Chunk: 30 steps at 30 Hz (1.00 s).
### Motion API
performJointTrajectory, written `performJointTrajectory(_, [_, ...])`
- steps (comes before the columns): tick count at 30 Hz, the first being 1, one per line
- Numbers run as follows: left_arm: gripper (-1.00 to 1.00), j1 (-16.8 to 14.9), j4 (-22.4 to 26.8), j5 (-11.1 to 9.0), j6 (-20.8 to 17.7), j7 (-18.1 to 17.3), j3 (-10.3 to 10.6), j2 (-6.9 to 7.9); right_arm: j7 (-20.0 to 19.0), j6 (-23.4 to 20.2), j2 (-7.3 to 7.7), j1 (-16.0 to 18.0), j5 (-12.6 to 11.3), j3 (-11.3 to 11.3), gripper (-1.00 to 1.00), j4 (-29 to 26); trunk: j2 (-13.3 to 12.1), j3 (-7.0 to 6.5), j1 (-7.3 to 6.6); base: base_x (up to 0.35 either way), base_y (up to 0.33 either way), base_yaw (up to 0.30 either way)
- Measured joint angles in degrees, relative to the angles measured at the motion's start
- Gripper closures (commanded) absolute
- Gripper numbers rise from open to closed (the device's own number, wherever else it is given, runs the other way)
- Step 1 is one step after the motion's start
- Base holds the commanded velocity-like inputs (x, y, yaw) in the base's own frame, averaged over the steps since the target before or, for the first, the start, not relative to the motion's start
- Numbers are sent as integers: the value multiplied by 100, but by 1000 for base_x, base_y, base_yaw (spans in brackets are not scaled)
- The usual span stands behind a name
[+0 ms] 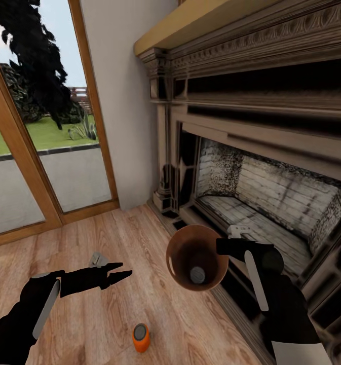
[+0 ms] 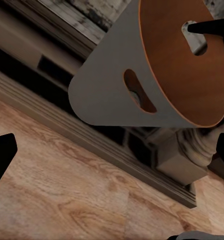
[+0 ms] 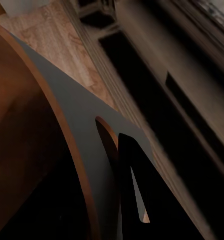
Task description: Put the three can of soda from the living room inside the tash can in the kitchen.
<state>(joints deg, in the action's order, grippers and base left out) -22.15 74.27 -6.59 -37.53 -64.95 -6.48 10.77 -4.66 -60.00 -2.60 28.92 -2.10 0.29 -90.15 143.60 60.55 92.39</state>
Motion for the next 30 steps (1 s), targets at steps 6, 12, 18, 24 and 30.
performJointTrajectory(6, [-100,0,0,0,0,-2,-2,-2,-3,0,2,4,6,1,100,0,0,0,0,0,0,0])
performJointTrajectory(12, [-100,0,0,0,-6,-1,-2,-2,-16,1,22,2,25,-45,100,0,0,0,0,0,0,0])
performJointTrajectory(18, [-100,0,0,0,-3,-1,-2,-4,-26,0,23,5,-12,-40,100,0,0,0,0,0,0,0])
performJointTrajectory(24, [-100,0,0,0,-2,0,2,-5,-31,1,19,3,12,-25,100,0,0,0,0,0,0,0])
performJointTrajectory(30, [-100,0,0,8,8,3,46,-5,-33,1,19,2,35,-5,100,0,0,0,0,69,114,0])
